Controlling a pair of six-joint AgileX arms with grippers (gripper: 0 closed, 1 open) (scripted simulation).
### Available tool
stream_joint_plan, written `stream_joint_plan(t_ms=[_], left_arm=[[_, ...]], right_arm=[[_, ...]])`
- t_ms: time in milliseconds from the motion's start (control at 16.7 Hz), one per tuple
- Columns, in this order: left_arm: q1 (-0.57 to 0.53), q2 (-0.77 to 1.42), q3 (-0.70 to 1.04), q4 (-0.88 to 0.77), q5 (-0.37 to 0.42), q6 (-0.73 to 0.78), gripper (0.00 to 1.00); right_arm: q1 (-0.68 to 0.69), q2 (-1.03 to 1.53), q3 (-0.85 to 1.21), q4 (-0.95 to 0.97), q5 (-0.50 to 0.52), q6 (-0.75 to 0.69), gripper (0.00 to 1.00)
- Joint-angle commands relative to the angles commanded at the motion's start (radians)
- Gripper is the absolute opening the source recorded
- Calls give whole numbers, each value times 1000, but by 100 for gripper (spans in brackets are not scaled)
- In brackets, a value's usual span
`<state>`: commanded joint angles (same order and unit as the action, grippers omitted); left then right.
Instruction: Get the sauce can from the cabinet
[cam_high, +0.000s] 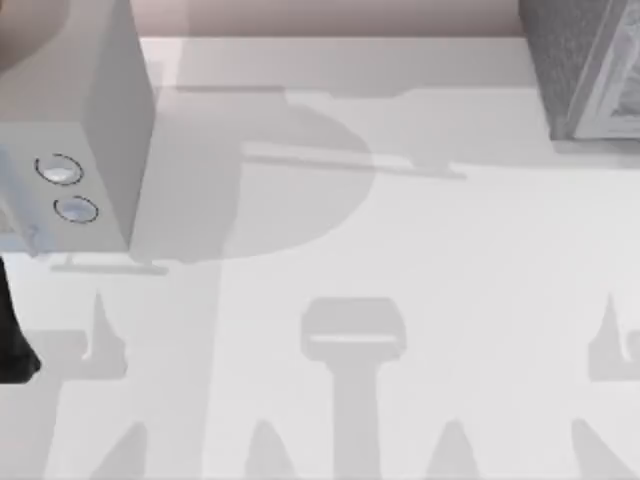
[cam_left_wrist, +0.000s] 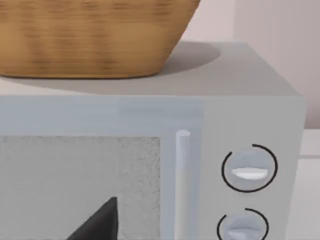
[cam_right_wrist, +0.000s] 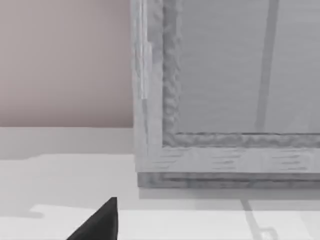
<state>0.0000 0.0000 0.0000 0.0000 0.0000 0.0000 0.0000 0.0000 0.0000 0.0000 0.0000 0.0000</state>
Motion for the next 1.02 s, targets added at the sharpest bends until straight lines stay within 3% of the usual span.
stream_joint_plan(t_ms=[240, 480, 1020], left_arm=[[0, 0, 0, 0, 0, 0, 100], [0, 0, 0, 0, 0, 0, 100], [0, 0, 0, 0, 0, 0, 100]], right_arm=[[5, 32, 32, -12, 4, 0, 100], [31, 212, 225, -72, 30, 1, 100], [118, 834, 1104, -258, 123, 13, 100]])
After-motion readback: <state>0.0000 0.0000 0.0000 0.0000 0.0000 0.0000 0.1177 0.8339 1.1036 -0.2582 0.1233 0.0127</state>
